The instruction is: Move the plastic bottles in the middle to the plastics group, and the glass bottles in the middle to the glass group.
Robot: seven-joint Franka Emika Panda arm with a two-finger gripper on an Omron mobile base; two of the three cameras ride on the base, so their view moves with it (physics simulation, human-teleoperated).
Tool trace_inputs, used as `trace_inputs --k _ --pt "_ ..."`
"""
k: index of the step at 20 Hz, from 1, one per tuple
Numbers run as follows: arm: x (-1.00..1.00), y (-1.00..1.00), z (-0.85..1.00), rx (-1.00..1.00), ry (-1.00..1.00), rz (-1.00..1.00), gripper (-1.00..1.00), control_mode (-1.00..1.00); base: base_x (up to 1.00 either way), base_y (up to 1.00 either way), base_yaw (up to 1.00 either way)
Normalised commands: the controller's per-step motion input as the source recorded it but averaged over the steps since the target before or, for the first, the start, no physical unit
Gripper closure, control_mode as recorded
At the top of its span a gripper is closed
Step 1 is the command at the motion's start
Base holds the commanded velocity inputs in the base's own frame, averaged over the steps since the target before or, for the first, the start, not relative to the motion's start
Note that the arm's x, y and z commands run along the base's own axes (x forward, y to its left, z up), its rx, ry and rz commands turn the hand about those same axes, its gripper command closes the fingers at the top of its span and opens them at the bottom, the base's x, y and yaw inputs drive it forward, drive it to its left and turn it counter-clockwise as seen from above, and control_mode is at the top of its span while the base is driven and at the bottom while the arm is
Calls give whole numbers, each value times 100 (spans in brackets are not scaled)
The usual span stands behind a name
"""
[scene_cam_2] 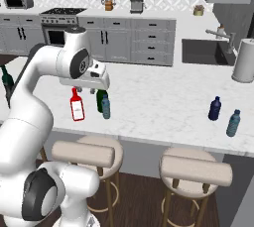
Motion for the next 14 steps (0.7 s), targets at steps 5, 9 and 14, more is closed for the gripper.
trace_inputs --k 5,9,14 --pt "-22 8 -9 -2 1 5 -100 -100 0 0 0" --pt "-21 84 -13 -11 0 12 -100 -100 0 0 0" --pt "31 75 -4 -3 0 5 -100 -100 0 0 0"
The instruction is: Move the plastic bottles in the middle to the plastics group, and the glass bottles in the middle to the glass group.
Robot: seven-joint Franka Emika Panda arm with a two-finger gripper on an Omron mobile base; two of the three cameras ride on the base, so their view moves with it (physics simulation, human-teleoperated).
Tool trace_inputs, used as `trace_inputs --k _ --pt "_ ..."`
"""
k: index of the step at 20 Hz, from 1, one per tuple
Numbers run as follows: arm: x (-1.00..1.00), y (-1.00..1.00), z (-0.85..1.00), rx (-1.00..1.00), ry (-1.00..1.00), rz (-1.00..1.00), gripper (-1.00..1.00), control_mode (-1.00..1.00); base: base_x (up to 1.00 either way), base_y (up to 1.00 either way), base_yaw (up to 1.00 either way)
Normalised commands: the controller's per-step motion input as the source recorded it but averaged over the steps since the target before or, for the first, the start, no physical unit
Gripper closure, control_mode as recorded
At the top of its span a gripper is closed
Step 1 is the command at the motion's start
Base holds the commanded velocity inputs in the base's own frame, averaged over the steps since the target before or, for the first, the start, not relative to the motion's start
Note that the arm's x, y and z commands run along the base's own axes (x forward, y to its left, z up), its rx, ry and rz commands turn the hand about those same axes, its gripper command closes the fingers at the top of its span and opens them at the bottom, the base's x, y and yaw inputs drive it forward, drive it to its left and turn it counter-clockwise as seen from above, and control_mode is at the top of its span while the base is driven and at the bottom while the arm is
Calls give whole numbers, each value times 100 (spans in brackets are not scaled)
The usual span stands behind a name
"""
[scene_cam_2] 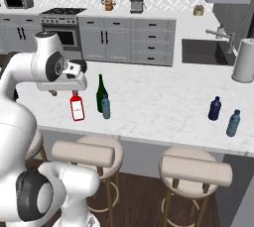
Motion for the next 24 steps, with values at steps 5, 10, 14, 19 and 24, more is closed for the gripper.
trace_inputs --k 5,10,14,19,24 --pt "43 9 0 1 0 1 -100 -100 0 0 0" --pt "15 26 -3 0 0 0 -100 -100 0 0 0" --pt "35 22 -16 4 -1 0 -100 -100 0 0 0" --pt "60 15 -9 9 -1 1 -100 -100 0 0 0" --pt "48 23 0 3 -3 1 -100 -100 0 0 0"
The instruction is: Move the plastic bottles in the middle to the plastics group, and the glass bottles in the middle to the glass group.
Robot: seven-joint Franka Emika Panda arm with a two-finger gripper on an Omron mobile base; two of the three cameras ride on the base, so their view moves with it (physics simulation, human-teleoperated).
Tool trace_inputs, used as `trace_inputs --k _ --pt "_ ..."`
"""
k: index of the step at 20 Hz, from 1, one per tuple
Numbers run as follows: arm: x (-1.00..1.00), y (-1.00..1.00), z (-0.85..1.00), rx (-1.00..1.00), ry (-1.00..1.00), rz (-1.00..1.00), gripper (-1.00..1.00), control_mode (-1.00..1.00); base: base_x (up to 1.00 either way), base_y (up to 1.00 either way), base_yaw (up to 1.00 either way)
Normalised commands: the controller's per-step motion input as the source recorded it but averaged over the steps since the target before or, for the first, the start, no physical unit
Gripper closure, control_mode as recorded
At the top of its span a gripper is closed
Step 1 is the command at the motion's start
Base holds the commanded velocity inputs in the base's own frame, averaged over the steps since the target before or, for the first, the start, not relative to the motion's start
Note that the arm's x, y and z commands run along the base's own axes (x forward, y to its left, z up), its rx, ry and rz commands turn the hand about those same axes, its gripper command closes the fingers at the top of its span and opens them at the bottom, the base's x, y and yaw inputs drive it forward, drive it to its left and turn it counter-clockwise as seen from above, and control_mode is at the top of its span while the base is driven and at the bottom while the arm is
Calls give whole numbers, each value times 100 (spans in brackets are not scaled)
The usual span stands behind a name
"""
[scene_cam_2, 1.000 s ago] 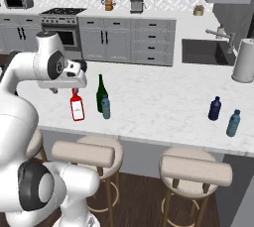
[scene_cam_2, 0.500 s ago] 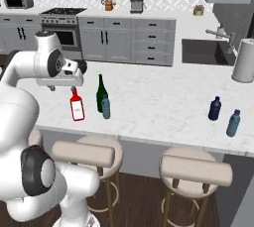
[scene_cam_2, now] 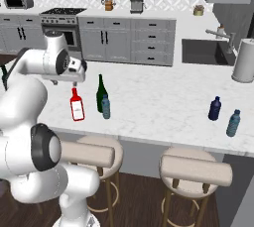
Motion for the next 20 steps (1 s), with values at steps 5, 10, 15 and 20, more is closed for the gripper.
trace_inputs --k 5,10,15,20 --pt "59 4 -13 0 -7 2 -100 -100 0 0 0" --pt "46 0 -40 0 -5 4 -100 -100 0 0 0" --pt "-4 4 -7 0 -5 1 -100 -100 0 0 0" --pt "-15 1 -12 0 -6 0 -100 -100 0 0 0"
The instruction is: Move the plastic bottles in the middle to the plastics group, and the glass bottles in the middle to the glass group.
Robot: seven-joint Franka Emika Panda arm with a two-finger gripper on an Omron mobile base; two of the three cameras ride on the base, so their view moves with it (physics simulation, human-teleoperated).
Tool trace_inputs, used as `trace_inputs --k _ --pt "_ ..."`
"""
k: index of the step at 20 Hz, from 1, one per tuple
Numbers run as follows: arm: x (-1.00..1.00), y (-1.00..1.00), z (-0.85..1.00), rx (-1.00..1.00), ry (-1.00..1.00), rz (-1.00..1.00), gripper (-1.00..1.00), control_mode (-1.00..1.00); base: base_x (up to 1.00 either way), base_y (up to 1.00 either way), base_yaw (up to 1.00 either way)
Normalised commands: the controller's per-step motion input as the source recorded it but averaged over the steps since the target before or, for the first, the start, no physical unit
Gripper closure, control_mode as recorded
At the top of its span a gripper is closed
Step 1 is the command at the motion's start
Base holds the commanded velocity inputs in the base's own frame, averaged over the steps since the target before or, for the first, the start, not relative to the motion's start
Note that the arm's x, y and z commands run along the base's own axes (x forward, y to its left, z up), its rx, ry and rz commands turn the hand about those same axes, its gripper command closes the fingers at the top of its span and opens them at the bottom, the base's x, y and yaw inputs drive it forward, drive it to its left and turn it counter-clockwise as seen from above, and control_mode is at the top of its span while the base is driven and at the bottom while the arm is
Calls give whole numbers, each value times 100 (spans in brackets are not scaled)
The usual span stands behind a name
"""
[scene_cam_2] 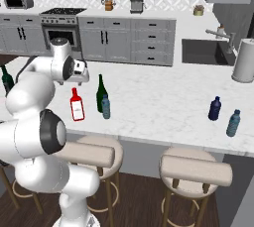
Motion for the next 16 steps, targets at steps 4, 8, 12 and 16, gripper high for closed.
trace_inputs --k 4,8,12,16 --pt "-1 3 -11 0 -7 0 -100 -100 0 0 0" --pt "0 3 -16 0 0 1 -100 -100 0 0 0" --pt "1 11 -22 0 0 1 -100 -100 0 0 0" --pt "16 15 -24 0 0 0 -100 -100 0 0 0"
